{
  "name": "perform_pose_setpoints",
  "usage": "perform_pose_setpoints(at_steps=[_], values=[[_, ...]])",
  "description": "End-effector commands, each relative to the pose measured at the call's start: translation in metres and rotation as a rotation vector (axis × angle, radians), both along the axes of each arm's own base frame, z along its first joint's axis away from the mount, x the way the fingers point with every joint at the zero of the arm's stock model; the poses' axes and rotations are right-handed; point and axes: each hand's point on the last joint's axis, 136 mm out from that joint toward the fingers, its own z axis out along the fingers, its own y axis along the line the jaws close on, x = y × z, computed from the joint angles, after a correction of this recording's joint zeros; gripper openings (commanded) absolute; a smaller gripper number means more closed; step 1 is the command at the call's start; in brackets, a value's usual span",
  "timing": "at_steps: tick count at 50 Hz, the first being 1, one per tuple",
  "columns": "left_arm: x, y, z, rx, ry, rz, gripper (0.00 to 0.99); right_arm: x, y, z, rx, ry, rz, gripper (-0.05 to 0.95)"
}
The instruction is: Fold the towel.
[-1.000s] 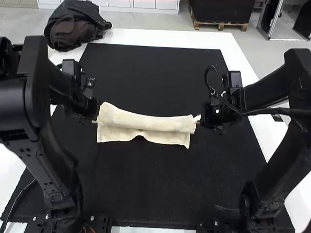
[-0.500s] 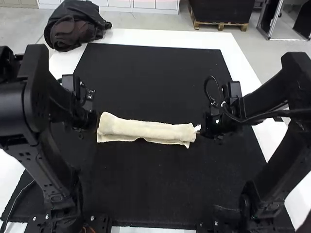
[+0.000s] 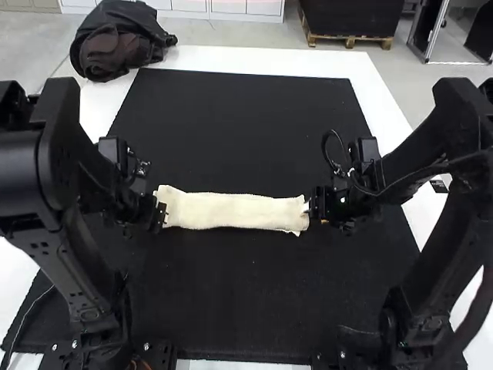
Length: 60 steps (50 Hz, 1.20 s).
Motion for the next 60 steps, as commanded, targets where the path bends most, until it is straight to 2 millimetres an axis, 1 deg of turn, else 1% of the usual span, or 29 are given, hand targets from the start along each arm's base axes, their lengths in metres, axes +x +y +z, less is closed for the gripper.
perform_pose_setpoints(at_steps=[1, 7, 13, 21, 31, 34, 42, 48, 60], values=[[0.008, 0.009, 0.018, 0.031, -0.065, 0.012, 0.97, 0.008, -0.001, 0.009, 0.01, -0.017, -0.002, 0.86], [0.014, 0.014, 0.035, 0.03, -0.126, 0.035, 0.97, 0.01, 0.004, 0.019, 0.028, -0.022, 0.011, 0.85], [0.017, 0.011, 0.051, 0.009, -0.176, 0.033, 0.97, 0.013, 0.008, 0.031, 0.054, -0.037, 0.016, 0.85], [0.019, 0.006, 0.067, -0.001, -0.226, 0.024, 0.97, 0.014, 0.014, 0.036, 0.059, -0.045, 0.032, 0.85], [0.016, 0.005, 0.067, -0.016, -0.217, 0.035, 0.97, 0.009, 0.033, 0.034, 0.067, -0.039, 0.07, 0.85], [0.015, 0.006, 0.066, -0.016, -0.212, 0.039, 0.97, 0.008, 0.039, 0.032, 0.068, -0.039, 0.079, 0.9], [0.014, 0.006, 0.066, -0.018, -0.206, 0.042, 0.97, 0.008, 0.05, 0.028, 0.065, -0.039, 0.093, 0.9], [0.013, 0.007, 0.068, -0.018, -0.206, 0.043, 0.97, 0.01, 0.051, 0.026, 0.059, -0.044, 0.087, 0.9], [0.013, 0.006, 0.079, -0.017, -0.234, 0.047, 0.97, 0.014, 0.048, 0.019, 0.037, -0.049, 0.07, 0.9]])
